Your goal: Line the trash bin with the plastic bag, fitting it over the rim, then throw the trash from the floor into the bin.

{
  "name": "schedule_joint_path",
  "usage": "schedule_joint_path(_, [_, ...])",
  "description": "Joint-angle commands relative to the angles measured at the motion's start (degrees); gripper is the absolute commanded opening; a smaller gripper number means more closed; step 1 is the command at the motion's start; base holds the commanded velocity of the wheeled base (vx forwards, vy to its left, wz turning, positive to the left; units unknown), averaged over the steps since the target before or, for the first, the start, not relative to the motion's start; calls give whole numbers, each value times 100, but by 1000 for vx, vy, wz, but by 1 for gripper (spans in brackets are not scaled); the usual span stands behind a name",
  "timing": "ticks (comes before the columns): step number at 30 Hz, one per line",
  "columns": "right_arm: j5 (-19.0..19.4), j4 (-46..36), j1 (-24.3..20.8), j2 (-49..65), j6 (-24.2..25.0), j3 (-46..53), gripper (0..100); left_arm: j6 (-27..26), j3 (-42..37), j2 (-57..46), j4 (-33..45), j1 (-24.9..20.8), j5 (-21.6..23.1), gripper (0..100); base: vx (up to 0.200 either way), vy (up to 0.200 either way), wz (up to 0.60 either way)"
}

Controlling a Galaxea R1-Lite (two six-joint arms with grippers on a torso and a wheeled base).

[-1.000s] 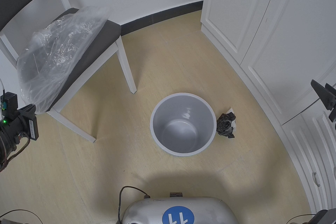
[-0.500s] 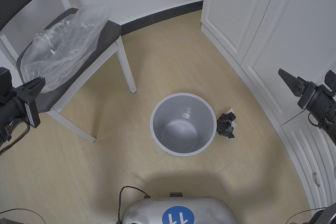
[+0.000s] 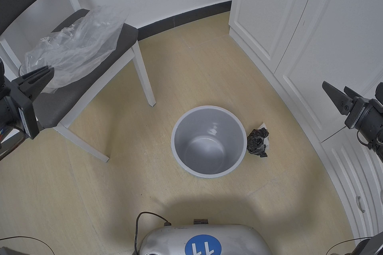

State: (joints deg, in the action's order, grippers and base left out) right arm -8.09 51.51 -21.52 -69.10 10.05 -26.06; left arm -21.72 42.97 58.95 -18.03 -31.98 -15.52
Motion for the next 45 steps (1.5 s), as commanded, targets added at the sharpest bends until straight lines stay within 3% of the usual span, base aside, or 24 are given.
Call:
schedule_joint_path(1, [1, -9, -54, 160, -29, 58, 100, -113, 264, -182, 115, -344, -21, 0, 0, 0, 0])
schedule_joint_path(9, [10, -9, -186, 151, -29, 128, 100, 204, 458, -95, 19, -599, 23, 0, 0, 0, 0])
schedule_joint_path(11, [10, -9, -213, 124, -29, 145, 100, 248, 572, -77, 28, -933, 23, 0, 0, 0, 0])
schedule_joint_path(20, [54, 0, -257, -25, -11, 233, 100, 230, 1231, 187, 63, -1478, 5, 0, 0, 0, 0])
schedule_joint_path(45, [71, 88, -257, -218, 33, 330, 100, 204, 1811, 600, 63, -2076, 31, 0, 0, 0, 0])
